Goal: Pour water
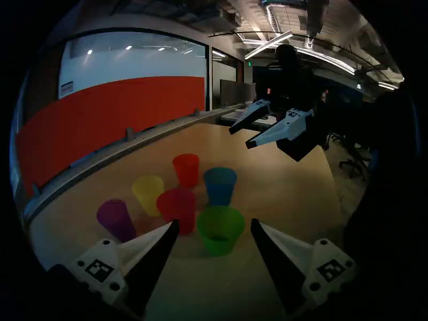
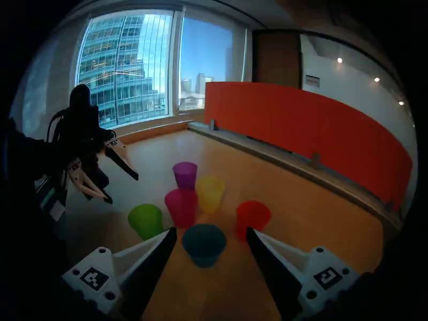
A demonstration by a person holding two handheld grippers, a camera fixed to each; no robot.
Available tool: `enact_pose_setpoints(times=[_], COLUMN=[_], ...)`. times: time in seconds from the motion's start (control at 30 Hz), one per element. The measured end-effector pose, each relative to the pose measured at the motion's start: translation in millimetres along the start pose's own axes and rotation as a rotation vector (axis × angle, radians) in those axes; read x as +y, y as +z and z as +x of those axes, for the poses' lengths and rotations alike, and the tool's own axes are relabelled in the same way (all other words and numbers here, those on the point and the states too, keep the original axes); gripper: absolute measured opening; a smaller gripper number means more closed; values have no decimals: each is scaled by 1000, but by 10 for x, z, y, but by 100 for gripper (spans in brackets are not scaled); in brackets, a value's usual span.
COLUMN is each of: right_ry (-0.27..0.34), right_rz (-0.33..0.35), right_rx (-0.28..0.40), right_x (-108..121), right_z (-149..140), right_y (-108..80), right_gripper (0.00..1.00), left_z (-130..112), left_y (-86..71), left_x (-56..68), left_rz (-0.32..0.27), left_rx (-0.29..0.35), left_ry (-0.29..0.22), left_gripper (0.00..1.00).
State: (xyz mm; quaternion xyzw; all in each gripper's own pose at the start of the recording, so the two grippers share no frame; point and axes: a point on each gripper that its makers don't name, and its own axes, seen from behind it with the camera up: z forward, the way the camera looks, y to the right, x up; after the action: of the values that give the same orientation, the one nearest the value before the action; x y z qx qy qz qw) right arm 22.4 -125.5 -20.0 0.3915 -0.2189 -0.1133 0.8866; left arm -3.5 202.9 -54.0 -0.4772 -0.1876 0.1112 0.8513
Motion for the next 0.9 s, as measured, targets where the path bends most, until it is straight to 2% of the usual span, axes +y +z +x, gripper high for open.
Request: enact_pose_setpoints(times=[0.37,0.9], right_ry=[-9,-11], right_rz=[10,24], right_rx=[-36,-65], right_x=[-23,-26], right_z=[-182,-346], right_y=[162,332], right_gripper=[100,100], left_z=[-221,-440], left_y=[163,474], left_x=[108,96], left_rz=[-26,-44], left_rx=[-59,-127], left_ry=[3,5], left_gripper=[100,100])
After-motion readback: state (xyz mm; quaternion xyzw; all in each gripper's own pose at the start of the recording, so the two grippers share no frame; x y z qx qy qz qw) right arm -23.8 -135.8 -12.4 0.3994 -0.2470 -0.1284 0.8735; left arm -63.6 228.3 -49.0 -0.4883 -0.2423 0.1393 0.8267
